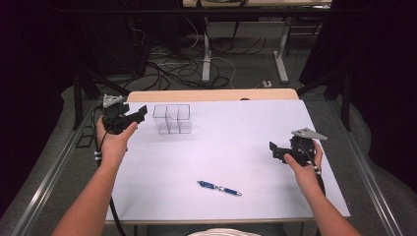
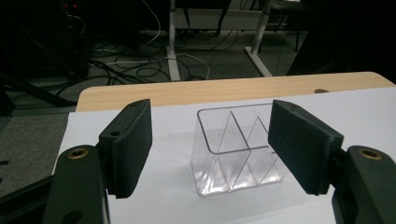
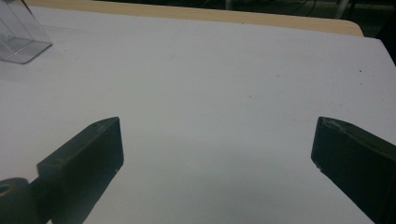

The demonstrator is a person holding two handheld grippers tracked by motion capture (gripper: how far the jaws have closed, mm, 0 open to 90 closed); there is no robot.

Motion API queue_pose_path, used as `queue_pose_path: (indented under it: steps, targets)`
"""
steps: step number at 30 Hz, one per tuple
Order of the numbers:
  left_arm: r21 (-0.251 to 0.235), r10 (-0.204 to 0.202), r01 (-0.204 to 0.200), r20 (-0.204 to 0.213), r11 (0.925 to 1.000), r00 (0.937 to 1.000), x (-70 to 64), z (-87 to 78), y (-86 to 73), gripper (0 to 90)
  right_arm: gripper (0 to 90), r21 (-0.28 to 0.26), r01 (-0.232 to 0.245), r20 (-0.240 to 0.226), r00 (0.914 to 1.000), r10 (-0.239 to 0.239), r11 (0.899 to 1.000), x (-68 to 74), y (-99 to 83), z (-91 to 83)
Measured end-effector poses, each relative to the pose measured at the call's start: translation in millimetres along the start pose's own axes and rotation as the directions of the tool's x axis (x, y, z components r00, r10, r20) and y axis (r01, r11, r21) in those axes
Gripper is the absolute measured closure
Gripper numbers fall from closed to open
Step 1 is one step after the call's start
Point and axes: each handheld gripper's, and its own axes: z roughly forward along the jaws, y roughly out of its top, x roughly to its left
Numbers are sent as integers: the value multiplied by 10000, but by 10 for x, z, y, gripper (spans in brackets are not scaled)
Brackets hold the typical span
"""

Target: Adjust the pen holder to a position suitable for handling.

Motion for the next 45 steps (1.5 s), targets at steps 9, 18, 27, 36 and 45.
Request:
queue_pose_path:
  steps: [9,18,27,36,45]
  targets:
    - [253,38,-33,-185,9997,9998,-41,181,169,309,1,59,143,-118,9998,-142,9999,19,-7,14]
    - [764,225,-188,-470,9969,9986,-77,369,246,346,0,111,74,-157,9999,-72,9999,29,-16,24]
    - [1545,467,-370,-591,9873,9972,-165,577,258,422,0,262,132,-161,9998,-128,9996,33,-28,38]
    - [2277,649,-505,-561,9724,9963,-206,772,221,478,0,311,105,-241,9997,-97,9995,25,-40,56]
    - [2848,292,-83,-691,9585,9972,-128,890,172,567,2,435,55,-251,9997,-44,9990,25,-48,66]
